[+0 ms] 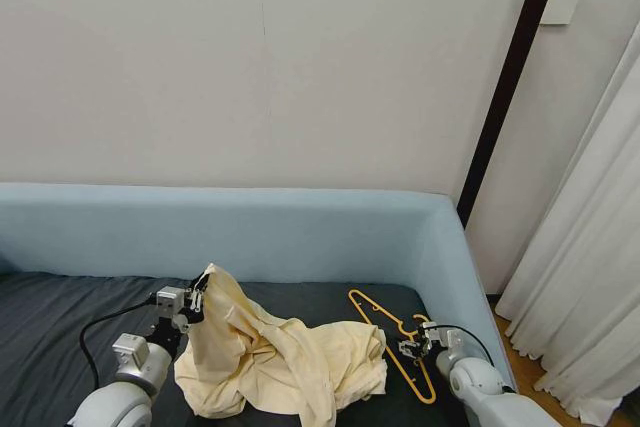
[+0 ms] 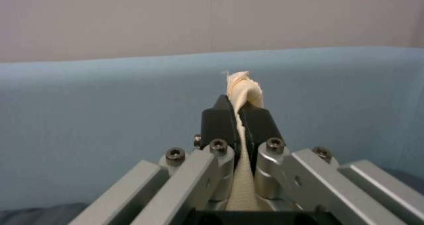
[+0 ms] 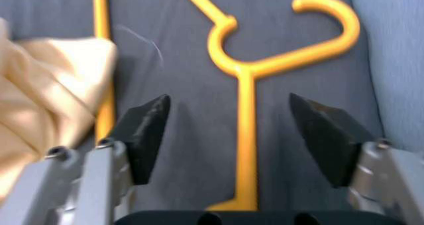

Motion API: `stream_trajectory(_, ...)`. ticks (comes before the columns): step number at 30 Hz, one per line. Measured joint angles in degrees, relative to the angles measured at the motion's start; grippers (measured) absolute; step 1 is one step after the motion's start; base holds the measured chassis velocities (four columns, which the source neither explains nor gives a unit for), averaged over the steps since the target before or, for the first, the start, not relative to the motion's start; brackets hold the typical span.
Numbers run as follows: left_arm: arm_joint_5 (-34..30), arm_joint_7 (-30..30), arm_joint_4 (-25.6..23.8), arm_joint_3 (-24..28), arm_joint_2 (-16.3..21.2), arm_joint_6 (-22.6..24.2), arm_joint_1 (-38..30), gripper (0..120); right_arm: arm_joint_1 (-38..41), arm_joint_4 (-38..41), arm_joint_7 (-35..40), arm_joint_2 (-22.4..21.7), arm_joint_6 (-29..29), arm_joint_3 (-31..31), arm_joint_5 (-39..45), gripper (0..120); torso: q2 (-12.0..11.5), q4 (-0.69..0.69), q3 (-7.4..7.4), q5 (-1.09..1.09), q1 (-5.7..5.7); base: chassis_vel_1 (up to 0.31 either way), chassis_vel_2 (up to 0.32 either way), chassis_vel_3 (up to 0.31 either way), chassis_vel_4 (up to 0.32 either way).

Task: Pick up the clothes from the sofa and hang them on the clothes hanger.

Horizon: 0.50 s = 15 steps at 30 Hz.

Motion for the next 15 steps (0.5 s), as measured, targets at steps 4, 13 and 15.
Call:
stream_trajectory(4, -0.1, 0.0, 0.1, 0.8, 0.2, 0.0, -0.5, 0, 1.0, -4.3, -1.7, 1.0, 1.4, -0.2, -2.3, 52, 0.0, -0.01, 0.0, 0.01, 0.0, 0.0, 0.0, 0.0, 0.0)
stream_trajectory(13, -0.2, -0.1, 0.0, 1.3, 0.3, 0.2, -0.5, 0, 1.1, -4.7, -1.7, 1.1, 1.7, 0.1, -1.2, 20, 0.0, 0.0, -0.01, 0.0, 0.0, 0.0, 0.0, 0.0, 0.0)
stream_trajectory(15, -0.2, -0.2, -0.1, 1.4, 0.3, 0.2, -0.6, 0, 1.0, -4.5, -1.7, 1.1, 1.8, -0.1, -1.2, 12, 0.0, 0.0, -0.01, 0.0, 0.0, 0.0, 0.0, 0.0, 0.0)
